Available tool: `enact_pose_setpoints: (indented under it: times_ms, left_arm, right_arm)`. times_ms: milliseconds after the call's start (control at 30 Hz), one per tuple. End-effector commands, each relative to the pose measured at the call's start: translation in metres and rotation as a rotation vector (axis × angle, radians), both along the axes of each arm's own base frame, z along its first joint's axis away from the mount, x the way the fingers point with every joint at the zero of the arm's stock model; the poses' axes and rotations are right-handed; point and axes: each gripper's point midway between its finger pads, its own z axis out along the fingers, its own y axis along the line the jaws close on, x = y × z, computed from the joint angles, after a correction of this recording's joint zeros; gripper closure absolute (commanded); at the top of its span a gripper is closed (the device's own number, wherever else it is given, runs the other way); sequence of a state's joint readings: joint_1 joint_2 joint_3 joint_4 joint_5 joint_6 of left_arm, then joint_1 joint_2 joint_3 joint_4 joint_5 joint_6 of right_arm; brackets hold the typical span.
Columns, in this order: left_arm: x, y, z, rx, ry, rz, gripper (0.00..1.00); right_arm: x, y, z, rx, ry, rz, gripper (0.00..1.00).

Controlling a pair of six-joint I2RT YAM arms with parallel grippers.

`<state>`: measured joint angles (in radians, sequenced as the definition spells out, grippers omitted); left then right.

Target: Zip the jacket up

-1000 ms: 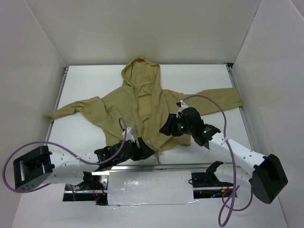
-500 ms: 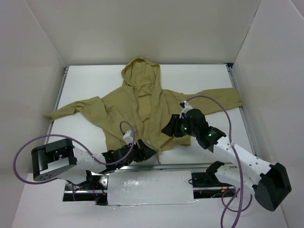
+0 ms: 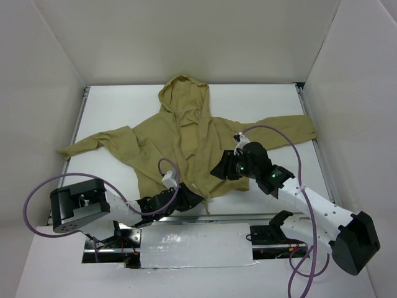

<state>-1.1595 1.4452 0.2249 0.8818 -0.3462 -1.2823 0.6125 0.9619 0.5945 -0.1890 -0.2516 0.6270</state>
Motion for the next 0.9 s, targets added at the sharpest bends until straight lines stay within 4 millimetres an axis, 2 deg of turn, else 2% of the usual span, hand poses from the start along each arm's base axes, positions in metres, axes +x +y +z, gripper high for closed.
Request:
enact_pose_setpoints:
  times_ms: [0,167,267,533,633,767,867]
  left_arm:
    - [0.0,-0.006,0.007,-0.039,-0.033,-0.015,0.58]
    - [0.0,-0.002,0.003,-0.015,-0.029,-0.008,0.59]
    - [0.001,-0.002,0.003,-0.015,-0.032,-0.002,0.65]
    - [0.001,-0.006,0.005,-0.049,-0.065,-0.023,0.62]
    - [0.002,-0.006,0.006,-0.054,-0.074,-0.022,0.71]
    - [0.004,-0.006,0.006,-0.044,-0.085,-0.012,0.92]
    - [0.007,-0.004,0.01,-0.036,-0.108,-0.005,0.96]
  right_arm:
    - [0.004,0.002,0.012,0.01,-0.033,0.014,0.51]
    - [0.003,0.001,0.011,0.006,-0.031,0.016,0.51]
    - [0.003,0.002,0.011,0.01,-0.029,0.02,0.51]
    - [0.0,0.005,0.008,0.013,-0.02,0.044,0.51]
    - [-0.005,0.006,0.007,0.018,-0.018,0.075,0.51]
    - [-0.015,0.003,0.001,0.014,-0.011,0.104,0.51]
    - [-0.027,0.002,-0.006,0.028,0.017,0.129,0.49]
